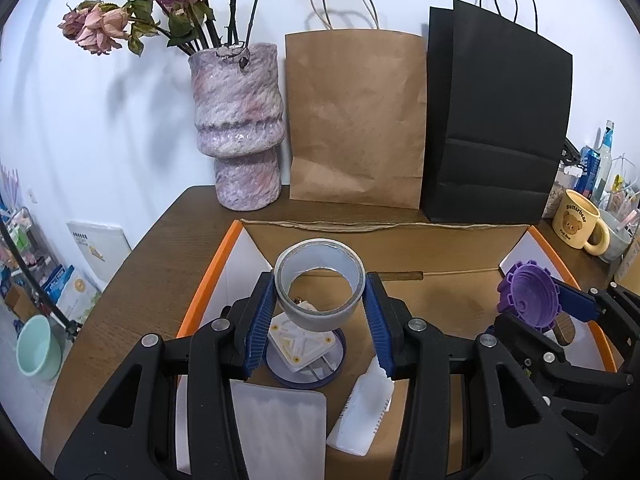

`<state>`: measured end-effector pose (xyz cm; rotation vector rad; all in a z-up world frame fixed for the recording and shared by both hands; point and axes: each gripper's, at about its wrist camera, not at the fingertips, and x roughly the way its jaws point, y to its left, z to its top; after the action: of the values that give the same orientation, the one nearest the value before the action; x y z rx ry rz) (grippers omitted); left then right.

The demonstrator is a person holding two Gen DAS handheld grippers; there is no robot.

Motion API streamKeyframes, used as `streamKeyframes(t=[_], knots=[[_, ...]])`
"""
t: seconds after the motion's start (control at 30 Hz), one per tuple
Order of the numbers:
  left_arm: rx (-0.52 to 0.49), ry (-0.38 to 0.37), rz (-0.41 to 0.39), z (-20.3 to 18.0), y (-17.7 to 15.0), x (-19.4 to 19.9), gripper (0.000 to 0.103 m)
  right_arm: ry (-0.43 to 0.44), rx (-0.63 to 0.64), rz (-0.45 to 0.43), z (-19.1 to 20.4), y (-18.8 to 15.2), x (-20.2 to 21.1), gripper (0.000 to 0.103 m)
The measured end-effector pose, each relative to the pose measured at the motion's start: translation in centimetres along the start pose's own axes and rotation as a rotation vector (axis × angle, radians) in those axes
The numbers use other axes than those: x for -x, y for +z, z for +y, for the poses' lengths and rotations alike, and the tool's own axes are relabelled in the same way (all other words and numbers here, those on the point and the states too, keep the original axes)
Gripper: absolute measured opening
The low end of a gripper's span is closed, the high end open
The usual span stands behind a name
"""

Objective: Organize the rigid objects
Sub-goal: 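Carry the tape roll and purple cap with both grippers over the box, then open the left gripper to drop the tape while the right gripper releases the purple cap in the box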

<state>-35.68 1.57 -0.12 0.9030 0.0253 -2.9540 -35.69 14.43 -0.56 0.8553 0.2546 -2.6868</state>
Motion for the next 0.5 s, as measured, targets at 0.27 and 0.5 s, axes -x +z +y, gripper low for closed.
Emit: streamKeyframes(t=[0.27, 0.5], knots=[[0.036, 0.019, -0.055, 1.0, 0.1, 1.1, 0.103, -0.021, 0.005, 0.006, 0.2, 0.0, 0.8, 0.088], [0.046, 0.021, -0.059, 1.6, 0.4, 1.3, 0.103, -0.044, -0.025, -0.026, -0.5, 0.3, 2.1, 0.088]])
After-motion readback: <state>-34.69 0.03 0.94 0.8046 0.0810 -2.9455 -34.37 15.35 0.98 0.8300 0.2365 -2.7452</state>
